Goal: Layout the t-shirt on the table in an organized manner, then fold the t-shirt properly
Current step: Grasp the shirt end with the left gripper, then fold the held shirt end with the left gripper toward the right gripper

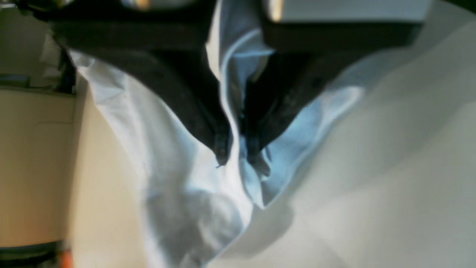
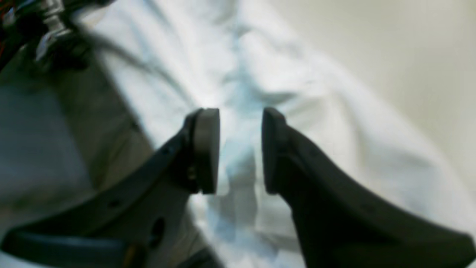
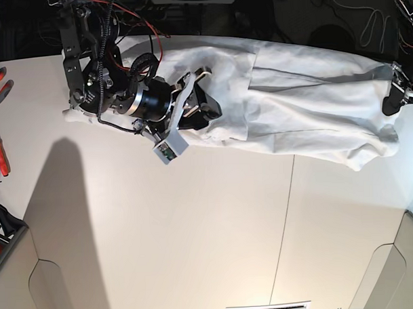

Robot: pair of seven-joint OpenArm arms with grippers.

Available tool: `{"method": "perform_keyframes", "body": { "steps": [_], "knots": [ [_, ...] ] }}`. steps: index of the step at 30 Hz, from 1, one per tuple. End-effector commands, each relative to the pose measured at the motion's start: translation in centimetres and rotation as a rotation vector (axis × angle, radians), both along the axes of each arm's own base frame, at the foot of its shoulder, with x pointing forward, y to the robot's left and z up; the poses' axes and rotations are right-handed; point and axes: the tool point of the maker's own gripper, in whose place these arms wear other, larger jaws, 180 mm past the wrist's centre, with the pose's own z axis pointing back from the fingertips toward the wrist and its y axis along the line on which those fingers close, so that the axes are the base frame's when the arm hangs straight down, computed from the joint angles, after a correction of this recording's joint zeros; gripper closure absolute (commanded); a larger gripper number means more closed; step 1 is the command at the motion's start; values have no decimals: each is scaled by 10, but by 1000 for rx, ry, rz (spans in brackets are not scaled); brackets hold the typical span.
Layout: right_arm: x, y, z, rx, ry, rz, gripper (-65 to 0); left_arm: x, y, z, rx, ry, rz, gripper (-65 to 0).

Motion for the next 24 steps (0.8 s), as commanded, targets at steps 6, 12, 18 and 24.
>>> {"method": "perform_keyframes", "body": {
  "steps": [6,12,18,24],
  "knots": [
    [36,-59,5,-41,-48,-221,-193,15,-19,59,-107,-141,-163,0],
    [50,-118,8,-33,-49,-408,-193,24,-74,79,-54,-195,-341,0],
    [54,-149,16,19,-56,-514,-193,25,-129,99,25,-226,-543,0],
    [54,-152,16,17,-57,-524,-193,13,-207,107,40,-240,-820,0]
  ]
}}
